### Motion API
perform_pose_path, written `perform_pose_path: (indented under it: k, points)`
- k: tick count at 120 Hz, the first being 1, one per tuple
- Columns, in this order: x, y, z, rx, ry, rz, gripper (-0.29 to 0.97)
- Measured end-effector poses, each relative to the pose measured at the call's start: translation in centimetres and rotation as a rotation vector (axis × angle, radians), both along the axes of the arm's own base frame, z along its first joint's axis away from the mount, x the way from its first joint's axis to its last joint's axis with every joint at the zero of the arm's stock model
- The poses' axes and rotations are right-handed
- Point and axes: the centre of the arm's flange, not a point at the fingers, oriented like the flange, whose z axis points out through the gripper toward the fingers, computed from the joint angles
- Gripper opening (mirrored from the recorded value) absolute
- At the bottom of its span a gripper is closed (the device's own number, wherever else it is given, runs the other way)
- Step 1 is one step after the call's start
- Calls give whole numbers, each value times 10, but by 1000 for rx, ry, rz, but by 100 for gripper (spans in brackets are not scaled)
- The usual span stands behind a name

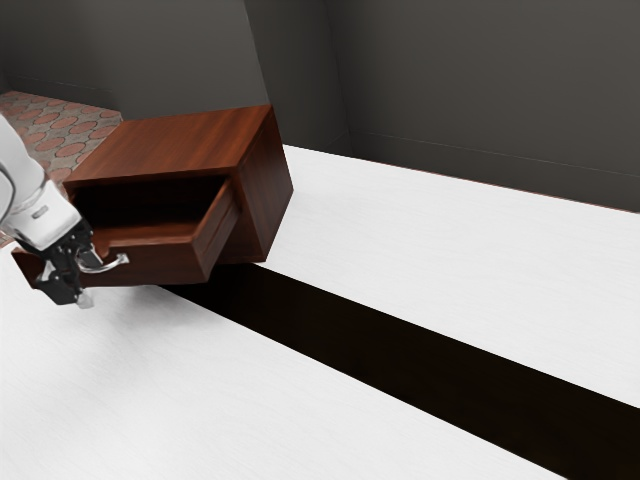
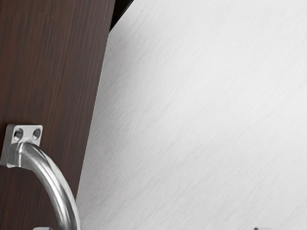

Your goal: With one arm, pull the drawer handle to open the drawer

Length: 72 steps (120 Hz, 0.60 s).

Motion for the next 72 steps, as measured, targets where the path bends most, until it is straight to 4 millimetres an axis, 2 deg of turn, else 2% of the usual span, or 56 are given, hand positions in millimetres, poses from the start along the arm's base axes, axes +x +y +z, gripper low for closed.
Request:
perform_pose_path:
  k: [10, 27, 44, 51, 55, 61, 67, 72]
  points:
    - [-4, -8, 4, 14, -8, -14, 41]
    - [-15, -9, 17, 33, -31, -9, 44]
    - [-12, -23, 52, 70, -89, -32, 52]
    - [-7, -28, 87, 81, -133, -42, 56]
    - [-3, -35, 103, 81, -148, -55, 58]
    - [8, -50, 116, 62, -148, -83, 60]
    - [22, -70, 118, 28, -127, -123, 62]
    - [33, -87, 112, -4, -98, -154, 63]
